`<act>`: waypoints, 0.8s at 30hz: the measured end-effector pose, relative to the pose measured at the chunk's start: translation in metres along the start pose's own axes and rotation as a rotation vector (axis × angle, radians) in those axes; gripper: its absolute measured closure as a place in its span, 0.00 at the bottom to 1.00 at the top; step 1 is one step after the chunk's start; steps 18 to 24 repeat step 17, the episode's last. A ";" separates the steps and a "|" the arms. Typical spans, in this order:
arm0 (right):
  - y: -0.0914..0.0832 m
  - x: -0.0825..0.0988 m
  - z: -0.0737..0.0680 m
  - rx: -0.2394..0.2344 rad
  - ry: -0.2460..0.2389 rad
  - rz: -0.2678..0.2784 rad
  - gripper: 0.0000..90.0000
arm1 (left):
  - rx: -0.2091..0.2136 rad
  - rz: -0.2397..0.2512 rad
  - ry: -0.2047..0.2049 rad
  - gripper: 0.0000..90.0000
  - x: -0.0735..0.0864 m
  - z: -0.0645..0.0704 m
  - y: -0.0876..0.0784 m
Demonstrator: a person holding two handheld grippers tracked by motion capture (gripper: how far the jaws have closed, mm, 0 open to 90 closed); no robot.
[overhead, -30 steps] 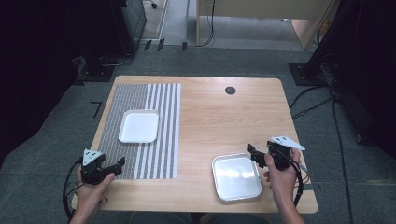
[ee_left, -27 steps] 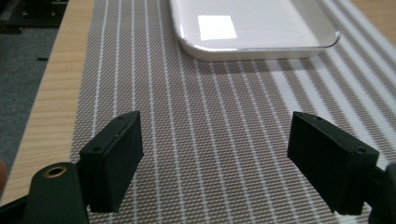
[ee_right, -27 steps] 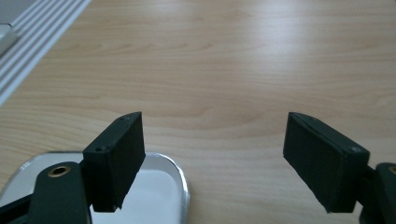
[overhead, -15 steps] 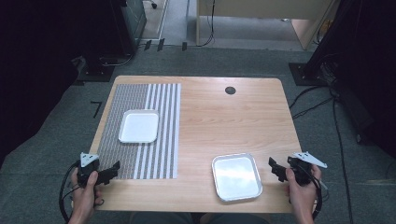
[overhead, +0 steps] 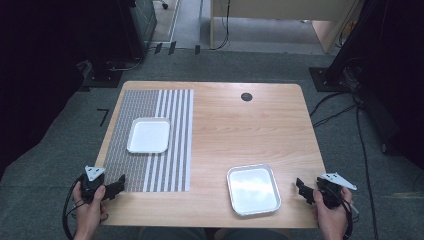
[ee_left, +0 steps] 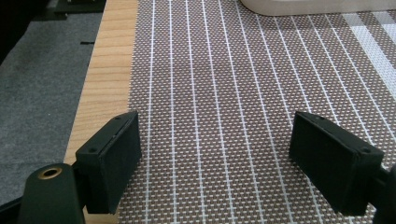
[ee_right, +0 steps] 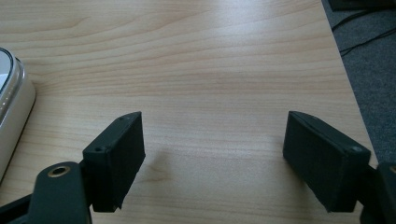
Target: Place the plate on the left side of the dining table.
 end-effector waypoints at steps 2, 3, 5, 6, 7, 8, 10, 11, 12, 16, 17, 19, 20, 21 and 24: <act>0.001 0.001 0.001 0.006 -0.018 0.022 0.23 | 0.001 0.003 -0.004 0.18 0.000 0.000 0.000; 0.002 0.001 0.001 0.012 -0.033 0.022 0.22 | 0.004 0.003 -0.008 0.18 0.000 0.000 0.000; 0.002 0.002 0.000 0.026 -0.049 0.016 0.22 | 0.008 0.007 -0.011 0.18 0.001 -0.001 0.001; 0.003 0.002 -0.001 0.040 -0.065 0.013 0.22 | 0.007 0.009 -0.011 0.18 0.001 -0.001 0.001; 0.004 0.003 -0.002 0.062 -0.091 0.006 0.21 | 0.007 0.011 -0.011 0.18 0.001 -0.001 0.001; 0.004 0.003 -0.003 0.063 -0.094 0.005 0.20 | 0.008 0.013 -0.010 0.18 0.001 -0.001 0.001; 0.004 0.003 -0.003 0.064 -0.092 0.002 0.19 | 0.008 0.013 -0.011 0.18 0.001 -0.001 0.001; 0.005 0.003 -0.003 0.063 -0.093 0.001 0.19 | 0.008 0.014 -0.011 0.18 0.001 -0.001 0.001; 0.005 0.003 -0.004 0.061 -0.094 -0.002 0.17 | 0.008 0.014 -0.011 0.18 0.001 -0.001 0.001; 0.005 0.003 -0.004 0.058 -0.100 -0.004 0.16 | 0.008 0.014 -0.012 0.18 0.001 -0.001 0.001; 0.005 0.003 -0.004 0.058 -0.100 -0.005 0.16 | 0.008 0.014 -0.012 0.18 0.001 -0.001 0.001; 0.005 0.003 -0.004 0.058 -0.100 -0.005 0.16 | 0.008 0.014 -0.012 0.18 0.001 -0.001 0.001; 0.005 0.003 -0.004 0.058 -0.100 -0.005 0.16 | 0.008 0.014 -0.012 0.18 0.001 -0.001 0.001; 0.005 0.003 -0.004 0.058 -0.100 -0.005 0.16 | 0.008 0.014 -0.012 0.18 0.001 -0.001 0.001; 0.005 0.003 -0.004 0.058 -0.100 -0.005 0.16 | 0.008 0.014 -0.012 0.18 0.001 -0.001 0.001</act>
Point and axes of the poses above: each handheld gripper's, and its own axes: y roughly forward along the jaws, x roughly out of its underside, z roughly to its right, the point moved 8 cm from there along y, roughly forward along the jaws, and after that the axes turned 4 degrees about y, right-handed, at the moved point
